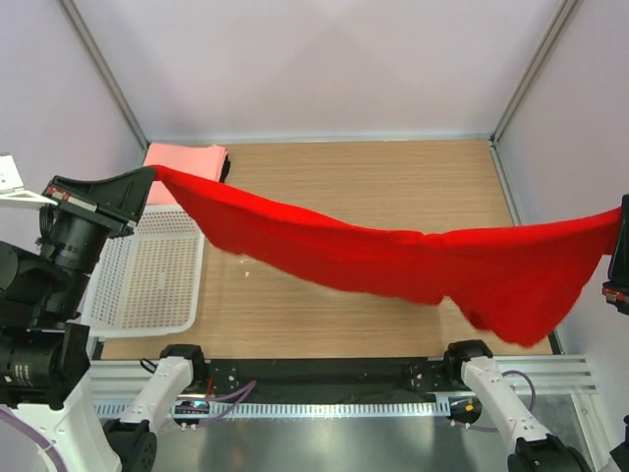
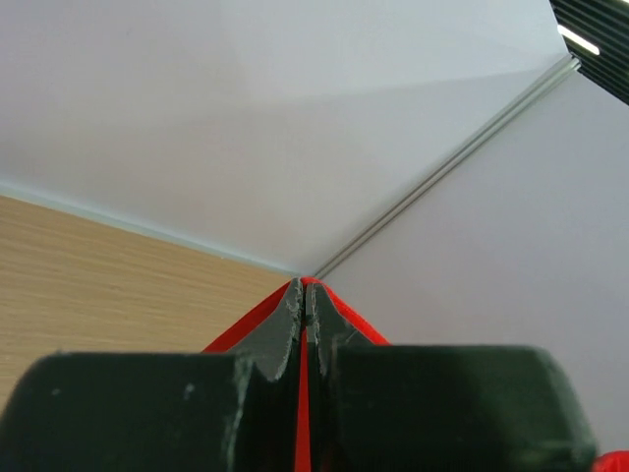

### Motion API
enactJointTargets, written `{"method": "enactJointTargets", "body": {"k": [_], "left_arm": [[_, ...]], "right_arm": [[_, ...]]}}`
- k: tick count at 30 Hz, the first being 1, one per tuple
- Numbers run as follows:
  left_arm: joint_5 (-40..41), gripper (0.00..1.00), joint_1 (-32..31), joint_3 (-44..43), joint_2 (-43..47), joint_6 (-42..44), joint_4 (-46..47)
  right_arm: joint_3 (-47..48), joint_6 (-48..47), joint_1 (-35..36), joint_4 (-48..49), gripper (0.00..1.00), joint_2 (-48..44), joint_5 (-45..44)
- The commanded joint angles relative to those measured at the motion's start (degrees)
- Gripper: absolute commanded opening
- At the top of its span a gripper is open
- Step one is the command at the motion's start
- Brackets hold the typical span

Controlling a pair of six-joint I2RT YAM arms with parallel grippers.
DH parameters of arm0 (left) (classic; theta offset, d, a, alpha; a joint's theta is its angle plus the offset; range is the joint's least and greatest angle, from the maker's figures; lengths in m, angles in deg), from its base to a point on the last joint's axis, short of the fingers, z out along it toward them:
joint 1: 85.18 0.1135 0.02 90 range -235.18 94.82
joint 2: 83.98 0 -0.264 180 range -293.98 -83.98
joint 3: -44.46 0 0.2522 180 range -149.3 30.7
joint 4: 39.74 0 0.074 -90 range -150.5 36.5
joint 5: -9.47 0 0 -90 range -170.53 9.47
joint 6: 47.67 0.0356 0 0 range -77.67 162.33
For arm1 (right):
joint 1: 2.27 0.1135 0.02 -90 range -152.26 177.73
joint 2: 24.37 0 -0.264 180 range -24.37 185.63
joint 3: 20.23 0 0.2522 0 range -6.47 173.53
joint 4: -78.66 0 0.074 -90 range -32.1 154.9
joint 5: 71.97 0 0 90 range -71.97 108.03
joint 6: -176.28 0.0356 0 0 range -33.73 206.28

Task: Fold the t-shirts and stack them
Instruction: Fold the tshirt

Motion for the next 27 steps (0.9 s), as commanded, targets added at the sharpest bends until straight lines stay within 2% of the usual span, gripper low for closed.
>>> {"method": "enactJointTargets", "body": {"k": [1,5,6,9,12,14,18,19,20,23,24,27], "left_arm": [[-0.1,0.00,-0.3,-2.7,-2.9,-1.3,-2.5],[2.0,0.00,-0.3,-10.8,-9.1,0.2,-2.9],[3.5,0.00,-0.2,-14.8,-13.3,1.1,-3.0],[5.5,0.00,-0.2,-16.4,-19.1,2.2,-0.7],[5.5,0.00,-0.3,-13.3,-25.6,2.6,2.8],[4.6,0.00,-0.2,-7.6,-29.4,2.0,9.1],[4.9,0.00,-0.2,-0.1,-38.2,2.0,19.2],[4.7,0.00,-0.2,0.8,-40.2,2.0,24.4],[3.7,0.00,-0.2,1.5,-44.8,2.2,26.5],[2.3,0.00,-0.2,-2.2,-53.7,3.1,30.2],[0.5,0.00,-0.2,-6.5,-60.3,3.6,30.4],[-3.6,0.00,-0.2,-15.4,-71.9,4.6,30.9]], "right_arm": [[2.7,-0.4,0.0,-3.8,0.01,4.9,1.7],[5.3,-2.7,0.2,1.1,0.01,11.8,-0.8],[6.2,-3.8,0.2,2.3,0.01,14.1,-1.2],[6.6,-9.0,0.1,5.8,0.01,21.6,-4.9],[1.6,-14.5,0.1,11.7,0.01,28.2,-7.0],[-4.9,-16.9,0.1,16.3,0.01,31.0,-5.9],[-13.4,-17.4,-0.2,29.4,0.01,39.3,-3.8],[-16.6,-17.3,-0.4,32.6,0.01,42.9,-3.6],[-17.6,-17.3,-0.6,35.1,0.01,45.3,-3.5],[-16.9,-18.4,-2.0,40.1,0.01,55.6,-1.2],[-16.1,-18.5,-2.7,41.6,0.01,58.0,-0.8],[-12.1,-17.8,-4.7,42.6,0.01,67.8,0.6]]}}
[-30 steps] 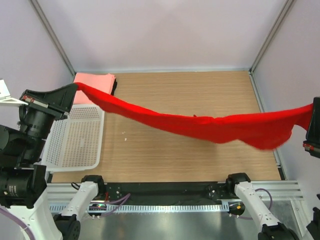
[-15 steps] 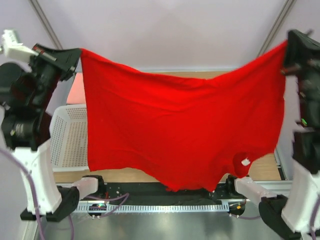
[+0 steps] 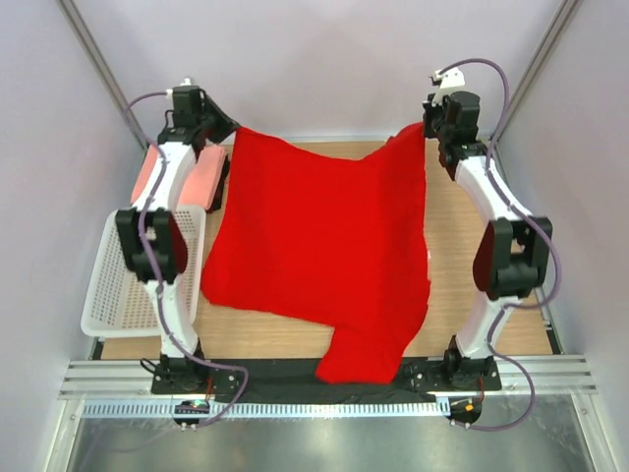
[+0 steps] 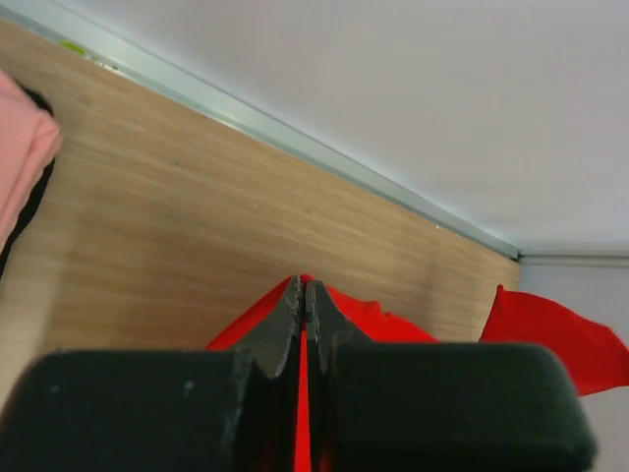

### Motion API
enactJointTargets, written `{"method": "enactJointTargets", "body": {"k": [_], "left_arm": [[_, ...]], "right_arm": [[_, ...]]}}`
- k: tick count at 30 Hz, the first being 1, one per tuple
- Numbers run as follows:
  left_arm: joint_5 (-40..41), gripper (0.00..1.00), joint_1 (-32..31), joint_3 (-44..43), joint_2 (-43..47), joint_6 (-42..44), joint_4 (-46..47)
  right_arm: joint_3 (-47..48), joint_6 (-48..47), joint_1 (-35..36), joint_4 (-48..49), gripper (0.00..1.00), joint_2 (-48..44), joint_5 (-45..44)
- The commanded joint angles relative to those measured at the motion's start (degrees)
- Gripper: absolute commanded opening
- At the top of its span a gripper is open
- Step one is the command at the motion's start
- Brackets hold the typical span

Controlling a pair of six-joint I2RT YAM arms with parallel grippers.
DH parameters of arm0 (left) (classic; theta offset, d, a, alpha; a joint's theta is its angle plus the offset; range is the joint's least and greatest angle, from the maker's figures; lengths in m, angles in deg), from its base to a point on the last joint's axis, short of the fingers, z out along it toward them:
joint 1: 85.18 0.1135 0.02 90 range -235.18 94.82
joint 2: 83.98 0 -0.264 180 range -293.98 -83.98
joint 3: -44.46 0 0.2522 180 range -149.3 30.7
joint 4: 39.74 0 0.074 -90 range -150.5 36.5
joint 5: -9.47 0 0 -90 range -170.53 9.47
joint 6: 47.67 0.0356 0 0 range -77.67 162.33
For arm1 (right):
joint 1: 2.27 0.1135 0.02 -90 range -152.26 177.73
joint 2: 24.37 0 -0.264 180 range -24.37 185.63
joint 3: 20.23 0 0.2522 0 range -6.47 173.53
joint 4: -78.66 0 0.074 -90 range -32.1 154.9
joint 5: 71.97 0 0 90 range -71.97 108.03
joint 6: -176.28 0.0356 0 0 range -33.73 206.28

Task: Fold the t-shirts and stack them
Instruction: Fold the tshirt

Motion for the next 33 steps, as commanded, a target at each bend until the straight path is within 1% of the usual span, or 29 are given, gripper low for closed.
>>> {"method": "enactJointTargets", "body": {"k": [1,2,4,7,10,12,16,23,27,30,33], "left_arm": [[-5.6,0.00,0.0,-11.2,-7.6,2.6,8.3],[-6.2,0.00,0.0,-13.0,-10.2,3.0,8.3],[-6.2,0.00,0.3,-17.3,-15.3,4.3,7.9],[-7.3,0.00,1.1,-21.0,-19.9,4.1,7.7],[-8.1,0.00,2.0,-21.9,-22.1,4.3,7.7],[-8.3,0.00,2.2,-22.2,-23.0,4.7,7.8],[-8.7,0.00,2.2,-23.2,-24.7,6.0,7.9],[-6.4,0.00,2.2,-25.6,-28.1,6.3,8.6],[-6.5,0.00,2.2,-25.6,-29.4,6.5,8.5],[-4.5,0.00,2.2,-24.0,-28.9,7.6,8.1],[-2.5,0.00,2.2,-23.3,-28.8,9.1,7.3]], "right_arm": [[7.3,-0.6,-2.6,11.1,0.01,4.3,2.5],[7.8,-0.3,-2.8,11.5,0.01,7.4,3.0],[8.8,-0.1,-2.8,11.8,0.01,9.4,4.2],[7.5,0.9,-2.8,12.3,0.01,11.2,5.0],[5.2,3.2,-2.8,11.7,0.01,11.2,3.7],[3.8,6.1,-2.8,10.6,0.01,10.6,2.8],[-2.8,11.2,-2.8,10.2,0.01,6.7,3.2],[-12.8,17.4,-2.0,9.5,0.01,0.8,2.5],[-16.9,21.6,-1.6,6.9,0.01,-0.1,0.8],[-20.2,24.2,-1.1,6.7,0.01,0.2,2.1],[-21.0,25.1,-0.5,5.2,0.01,1.1,1.2]]}}
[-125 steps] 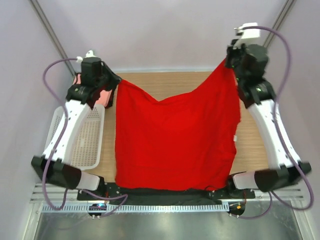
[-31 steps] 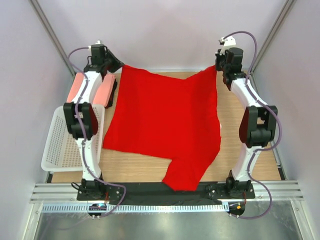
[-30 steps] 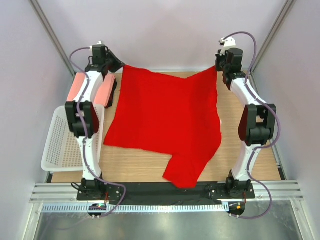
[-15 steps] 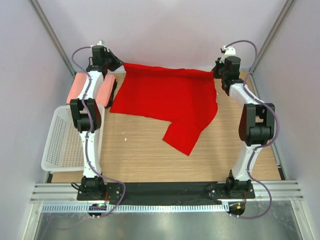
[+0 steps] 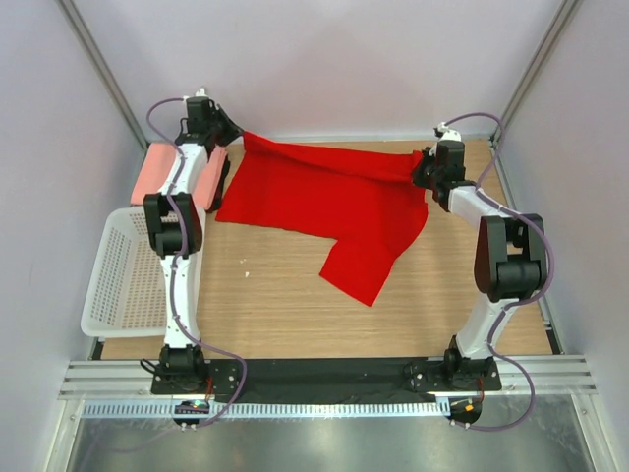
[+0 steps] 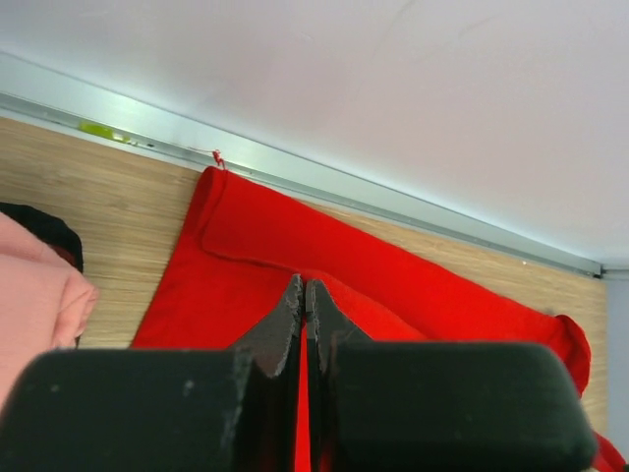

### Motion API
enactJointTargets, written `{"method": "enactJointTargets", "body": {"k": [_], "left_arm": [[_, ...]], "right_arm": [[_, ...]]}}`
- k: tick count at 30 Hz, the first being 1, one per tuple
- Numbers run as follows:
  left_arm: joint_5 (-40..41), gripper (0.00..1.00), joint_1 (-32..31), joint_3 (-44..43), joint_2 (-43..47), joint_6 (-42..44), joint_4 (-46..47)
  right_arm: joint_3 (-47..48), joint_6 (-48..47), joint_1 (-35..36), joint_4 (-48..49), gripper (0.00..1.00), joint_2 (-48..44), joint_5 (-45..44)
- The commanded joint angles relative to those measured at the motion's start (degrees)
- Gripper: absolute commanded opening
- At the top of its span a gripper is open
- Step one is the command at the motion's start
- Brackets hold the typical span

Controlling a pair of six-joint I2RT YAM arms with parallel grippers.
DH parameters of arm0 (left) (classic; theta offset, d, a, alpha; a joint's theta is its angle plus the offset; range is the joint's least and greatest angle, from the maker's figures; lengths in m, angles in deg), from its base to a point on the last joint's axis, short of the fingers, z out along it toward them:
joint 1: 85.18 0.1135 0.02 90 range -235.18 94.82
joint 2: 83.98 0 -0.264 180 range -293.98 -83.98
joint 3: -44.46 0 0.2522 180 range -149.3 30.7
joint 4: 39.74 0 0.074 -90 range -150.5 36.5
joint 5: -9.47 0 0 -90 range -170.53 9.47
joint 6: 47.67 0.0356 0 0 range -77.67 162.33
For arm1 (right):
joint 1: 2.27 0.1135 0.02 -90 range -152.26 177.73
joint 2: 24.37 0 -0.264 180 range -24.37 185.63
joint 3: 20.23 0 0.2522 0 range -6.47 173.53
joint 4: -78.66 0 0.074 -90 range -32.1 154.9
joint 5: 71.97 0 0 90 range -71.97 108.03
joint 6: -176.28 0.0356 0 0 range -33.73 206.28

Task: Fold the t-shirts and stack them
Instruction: Fold the tshirt

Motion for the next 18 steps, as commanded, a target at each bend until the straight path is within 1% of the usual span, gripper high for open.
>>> {"method": "enactJointTargets", "body": {"k": [1,4,7,9,11,12,15,16,18], "left_arm": [[2.6,0.00,0.2,-0.2,1.0,3.2,0.8],[2.7,0.00,0.2,0.5,1.4,3.9,0.0],[3.5,0.00,0.2,3.8,3.1,4.5,-0.4],[3.7,0.00,0.1,7.4,5.0,4.6,-0.5],[5.0,0.00,-0.8,10.0,7.3,4.8,-0.5],[5.3,0.00,-1.2,13.1,8.1,5.1,-0.6],[7.3,0.00,-3.1,18.2,11.3,6.2,-0.7],[8.1,0.00,-3.6,19.3,12.0,6.6,-1.0],[9.8,0.00,-5.0,21.3,13.2,6.9,-1.9]], "right_arm": [[-0.6,3.7,0.7,-1.0,0.01,-1.5,-1.2],[-1.2,5.2,0.7,-4.6,0.01,-1.6,-1.8],[-2.8,6.7,0.7,-5.9,0.01,-2.4,-2.0],[-3.4,8.8,0.7,-6.4,0.01,-2.4,-1.3],[-3.2,10.5,0.7,-10.4,0.01,-1.7,-1.3],[-2.7,11.5,0.7,-11.5,0.01,-1.3,-1.9],[-1.2,12.7,0.7,-16.9,0.01,0.5,-3.4],[-1.0,13.3,0.7,-17.9,0.01,1.0,-5.4],[-0.1,13.5,0.7,-20.6,0.01,2.6,-5.6]]}}
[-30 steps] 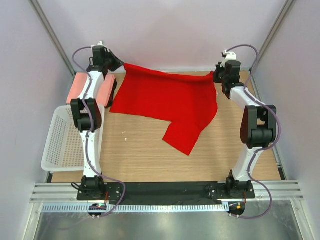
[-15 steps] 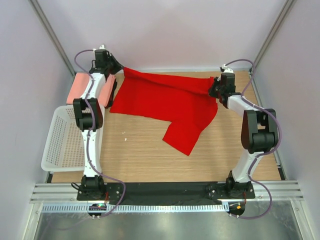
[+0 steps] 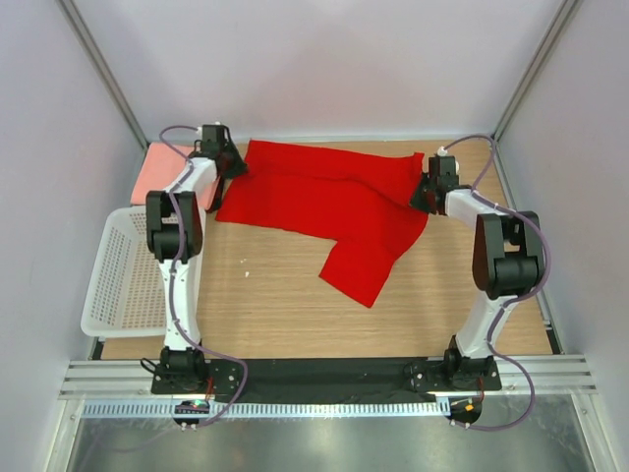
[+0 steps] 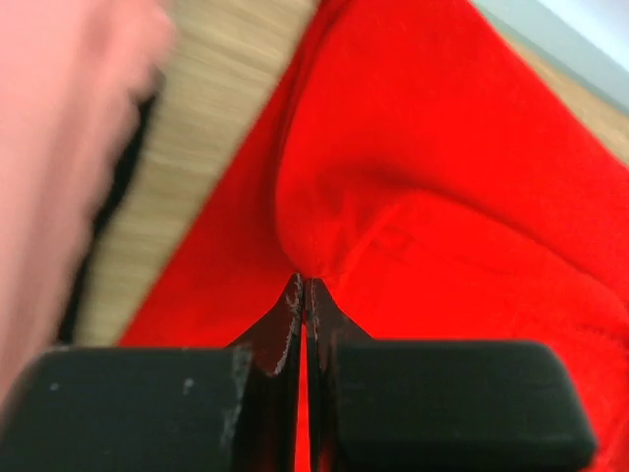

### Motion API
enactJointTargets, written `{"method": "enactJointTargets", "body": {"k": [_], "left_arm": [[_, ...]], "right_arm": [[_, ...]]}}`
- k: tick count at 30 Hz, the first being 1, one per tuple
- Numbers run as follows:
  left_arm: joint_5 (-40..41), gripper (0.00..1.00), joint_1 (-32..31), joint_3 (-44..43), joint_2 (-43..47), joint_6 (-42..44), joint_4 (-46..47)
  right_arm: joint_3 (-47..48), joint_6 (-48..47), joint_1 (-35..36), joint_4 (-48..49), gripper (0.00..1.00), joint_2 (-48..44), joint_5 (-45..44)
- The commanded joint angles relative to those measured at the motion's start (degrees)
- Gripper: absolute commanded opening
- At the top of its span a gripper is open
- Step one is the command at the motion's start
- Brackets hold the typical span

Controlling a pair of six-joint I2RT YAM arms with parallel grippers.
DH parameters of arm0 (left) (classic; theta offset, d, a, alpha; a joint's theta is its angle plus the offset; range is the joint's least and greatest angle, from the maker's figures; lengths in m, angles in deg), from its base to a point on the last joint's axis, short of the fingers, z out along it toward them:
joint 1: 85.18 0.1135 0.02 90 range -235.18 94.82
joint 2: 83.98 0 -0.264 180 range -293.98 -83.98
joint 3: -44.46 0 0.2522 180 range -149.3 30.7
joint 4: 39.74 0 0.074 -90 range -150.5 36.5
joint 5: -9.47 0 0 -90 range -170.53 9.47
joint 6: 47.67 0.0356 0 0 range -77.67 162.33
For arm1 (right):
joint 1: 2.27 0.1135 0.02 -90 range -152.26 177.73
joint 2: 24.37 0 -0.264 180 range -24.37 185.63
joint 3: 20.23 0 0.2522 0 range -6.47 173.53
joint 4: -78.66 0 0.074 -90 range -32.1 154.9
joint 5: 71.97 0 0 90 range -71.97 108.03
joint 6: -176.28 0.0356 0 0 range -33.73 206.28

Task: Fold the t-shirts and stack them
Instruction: Fold the tshirt

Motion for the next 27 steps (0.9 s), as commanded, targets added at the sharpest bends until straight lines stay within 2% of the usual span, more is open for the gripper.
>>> {"method": "enactJointTargets", "body": {"k": [1,7,10,15,17,21,24,27], "left_arm": [[3.6,0.00,-3.0,3.1,7.2,1.8,0.2],[4.2,0.00,-3.5,8.8,7.7,-1.4,-2.0],[5.0,0.00,-4.2,9.7,8.2,-2.2,-5.0],[13.7,0.00,-7.5,17.3,13.3,-3.6,-8.6],[15.7,0.00,-8.5,19.9,15.0,-4.9,-9.3],[15.1,0.00,-8.9,23.1,17.4,-8.6,-12.5],[15.6,0.00,-10.2,26.8,20.9,-10.6,-12.6],[15.1,0.00,-12.1,28.2,23.6,-11.0,-12.6]], "right_arm": [[2.9,2.8,0.2,-6.2,0.01,2.2,-3.0],[5.0,2.5,0.2,-11.1,0.01,5.4,-6.2],[6.9,2.0,0.2,-16.9,0.01,6.9,-11.7],[8.4,0.5,-0.7,-21.5,0.01,7.9,-16.6],[8.3,0.1,-1.2,-22.4,0.01,7.7,-18.1],[6.8,-1.0,-2.3,-23.9,0.01,5.4,-21.2],[5.3,-2.0,-6.1,-24.6,0.01,2.5,-23.6],[4.9,-2.8,-6.6,-25.3,0.01,0.2,-24.0]]}}
